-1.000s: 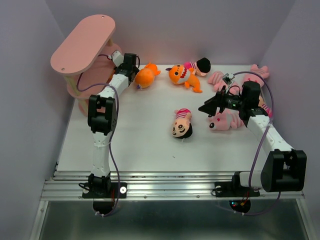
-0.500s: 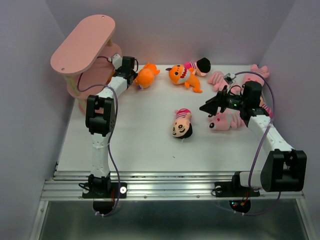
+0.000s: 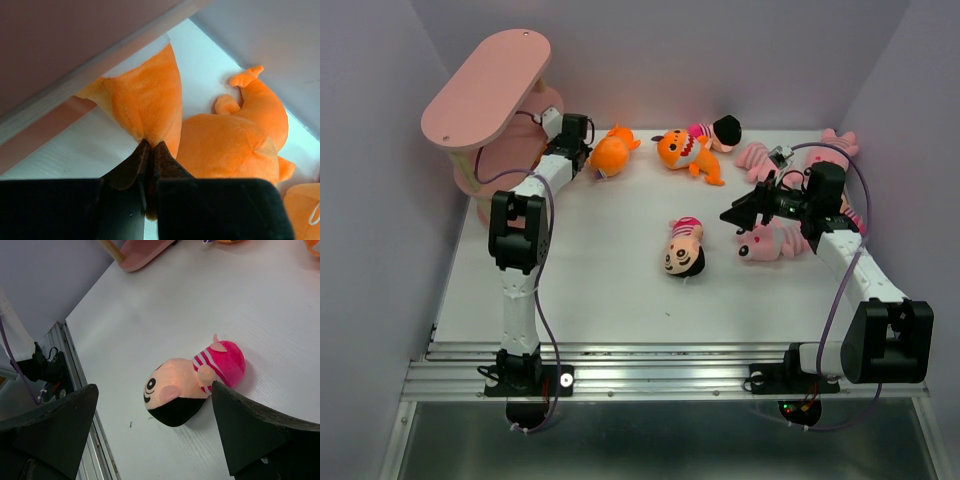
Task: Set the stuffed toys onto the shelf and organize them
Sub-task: Place the stuffed toy onto shelf
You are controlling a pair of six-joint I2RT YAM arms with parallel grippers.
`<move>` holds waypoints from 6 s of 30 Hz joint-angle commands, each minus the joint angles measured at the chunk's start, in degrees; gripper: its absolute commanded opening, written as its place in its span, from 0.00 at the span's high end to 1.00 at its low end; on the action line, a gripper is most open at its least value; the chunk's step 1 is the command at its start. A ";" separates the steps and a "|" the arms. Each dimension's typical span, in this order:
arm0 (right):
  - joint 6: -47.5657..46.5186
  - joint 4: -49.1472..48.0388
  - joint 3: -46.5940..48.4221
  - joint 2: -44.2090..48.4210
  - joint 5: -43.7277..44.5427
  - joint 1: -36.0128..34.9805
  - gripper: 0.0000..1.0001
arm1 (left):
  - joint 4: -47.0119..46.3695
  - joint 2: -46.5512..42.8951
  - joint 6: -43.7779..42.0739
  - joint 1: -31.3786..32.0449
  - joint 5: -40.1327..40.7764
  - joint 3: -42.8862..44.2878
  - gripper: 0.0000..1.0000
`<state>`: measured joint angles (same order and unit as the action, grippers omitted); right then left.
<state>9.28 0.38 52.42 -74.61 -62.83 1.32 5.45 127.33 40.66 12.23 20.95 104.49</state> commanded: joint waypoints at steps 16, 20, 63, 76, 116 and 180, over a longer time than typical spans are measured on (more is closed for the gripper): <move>0.21 -3.11 0.05 1.48 -1.51 0.96 0.00 | 0.43 -2.61 -5.42 -4.23 4.80 5.37 0.94; 0.30 -3.11 0.05 1.48 -1.68 0.96 0.00 | 1.05 -2.87 -5.51 -4.41 3.49 4.85 0.65; -8.49 2.25 0.84 -0.54 -10.12 0.96 0.00 | -8.18 -18.62 -2.70 7.11 9.55 -25.13 0.42; -8.58 2.25 0.84 -0.98 -9.77 0.96 0.00 | -3.26 -5.69 0.64 6.67 10.86 -16.16 0.41; -8.49 2.25 1.01 -1.86 -10.12 0.96 0.00 | -4.31 -6.13 -22.90 4.65 12.71 -10.10 1.00; -12.00 3.84 1.80 -4.76 -10.21 0.96 0.00 | -4.93 7.68 -59.74 1.04 7.00 10.03 1.00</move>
<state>-1.39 4.51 52.42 -79.53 -71.81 1.91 2.24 136.99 -19.16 13.39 28.49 111.46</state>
